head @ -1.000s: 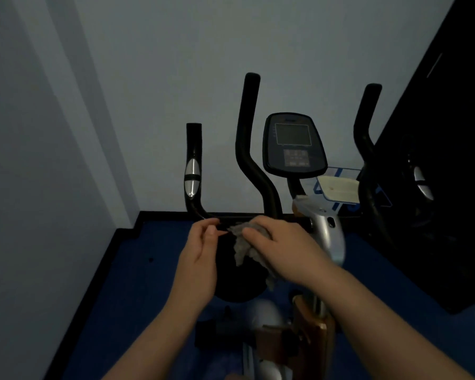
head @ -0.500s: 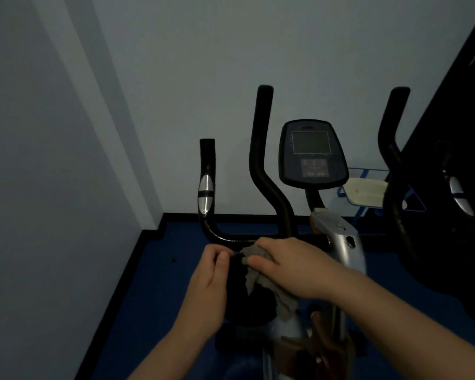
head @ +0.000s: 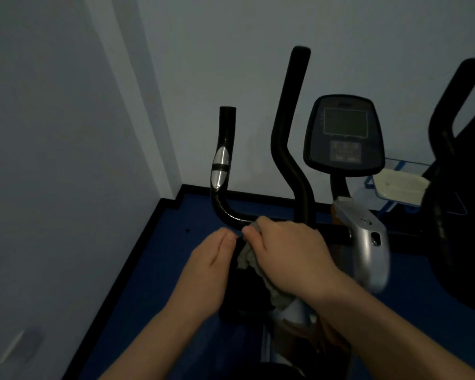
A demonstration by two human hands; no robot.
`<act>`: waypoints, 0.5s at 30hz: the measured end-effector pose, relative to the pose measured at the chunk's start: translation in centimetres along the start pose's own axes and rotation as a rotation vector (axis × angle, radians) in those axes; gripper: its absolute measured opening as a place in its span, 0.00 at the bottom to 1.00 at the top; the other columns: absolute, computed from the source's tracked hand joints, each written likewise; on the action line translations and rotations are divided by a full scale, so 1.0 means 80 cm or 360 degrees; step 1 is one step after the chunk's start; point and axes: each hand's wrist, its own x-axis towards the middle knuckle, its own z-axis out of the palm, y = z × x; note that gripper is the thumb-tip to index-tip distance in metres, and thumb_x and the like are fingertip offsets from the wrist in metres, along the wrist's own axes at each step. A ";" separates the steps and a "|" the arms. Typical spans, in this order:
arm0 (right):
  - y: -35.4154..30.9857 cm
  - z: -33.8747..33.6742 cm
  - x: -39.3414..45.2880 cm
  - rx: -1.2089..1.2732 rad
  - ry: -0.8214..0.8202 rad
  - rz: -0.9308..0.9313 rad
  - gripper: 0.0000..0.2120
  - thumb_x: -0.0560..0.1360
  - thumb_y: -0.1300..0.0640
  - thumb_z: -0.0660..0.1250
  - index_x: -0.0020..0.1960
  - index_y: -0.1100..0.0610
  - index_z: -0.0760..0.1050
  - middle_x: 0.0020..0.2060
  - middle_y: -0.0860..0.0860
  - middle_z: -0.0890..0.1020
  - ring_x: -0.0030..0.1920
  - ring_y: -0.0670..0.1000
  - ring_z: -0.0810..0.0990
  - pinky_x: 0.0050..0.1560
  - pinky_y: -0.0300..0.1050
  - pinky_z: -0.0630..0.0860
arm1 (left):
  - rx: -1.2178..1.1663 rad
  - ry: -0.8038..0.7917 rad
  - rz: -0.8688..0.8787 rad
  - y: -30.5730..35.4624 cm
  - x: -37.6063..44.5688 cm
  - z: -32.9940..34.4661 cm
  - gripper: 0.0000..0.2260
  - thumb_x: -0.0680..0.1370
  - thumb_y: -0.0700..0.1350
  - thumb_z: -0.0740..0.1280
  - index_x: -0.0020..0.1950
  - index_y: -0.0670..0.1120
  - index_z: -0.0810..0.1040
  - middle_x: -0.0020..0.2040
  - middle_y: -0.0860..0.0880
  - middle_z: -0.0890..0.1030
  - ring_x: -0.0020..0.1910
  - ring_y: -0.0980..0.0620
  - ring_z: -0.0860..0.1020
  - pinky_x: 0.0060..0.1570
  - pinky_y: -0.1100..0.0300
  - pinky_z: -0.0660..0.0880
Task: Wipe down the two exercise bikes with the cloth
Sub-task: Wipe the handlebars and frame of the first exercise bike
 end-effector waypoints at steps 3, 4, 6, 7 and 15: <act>-0.001 0.001 -0.005 0.0084 -0.0018 0.0093 0.18 0.82 0.41 0.45 0.53 0.48 0.70 0.39 0.44 0.76 0.38 0.48 0.74 0.30 0.43 0.60 | 0.0380 0.0027 0.0122 0.007 0.000 -0.004 0.16 0.83 0.47 0.55 0.37 0.44 0.69 0.37 0.51 0.71 0.38 0.53 0.71 0.43 0.52 0.69; 0.000 -0.002 -0.008 0.0087 -0.0009 0.0115 0.18 0.82 0.40 0.45 0.50 0.48 0.69 0.36 0.44 0.74 0.36 0.47 0.72 0.28 0.42 0.58 | 0.0534 0.0035 0.0193 0.009 0.000 -0.005 0.16 0.83 0.47 0.55 0.37 0.44 0.69 0.38 0.51 0.71 0.39 0.52 0.71 0.44 0.53 0.69; 0.001 -0.005 -0.012 0.0020 0.0007 0.0092 0.16 0.81 0.39 0.44 0.47 0.47 0.64 0.32 0.43 0.68 0.32 0.46 0.67 0.26 0.40 0.54 | 0.0679 0.0061 0.0282 0.013 -0.001 -0.006 0.17 0.84 0.47 0.53 0.37 0.44 0.70 0.39 0.50 0.70 0.42 0.51 0.71 0.46 0.52 0.69; -0.002 -0.009 -0.016 -0.0019 -0.0030 0.0091 0.15 0.81 0.39 0.46 0.47 0.47 0.64 0.31 0.43 0.67 0.31 0.45 0.66 0.26 0.39 0.54 | 0.0701 0.0063 0.0296 0.013 -0.001 -0.006 0.18 0.84 0.48 0.51 0.38 0.44 0.70 0.40 0.50 0.70 0.42 0.51 0.71 0.46 0.51 0.69; -0.018 -0.028 0.006 -0.0421 -0.0062 -0.0135 0.10 0.78 0.47 0.65 0.44 0.54 0.76 0.28 0.48 0.69 0.25 0.49 0.64 0.27 0.38 0.56 | 0.0761 0.0003 0.0323 0.008 0.006 -0.009 0.15 0.83 0.46 0.52 0.37 0.48 0.67 0.39 0.51 0.70 0.41 0.51 0.70 0.45 0.50 0.68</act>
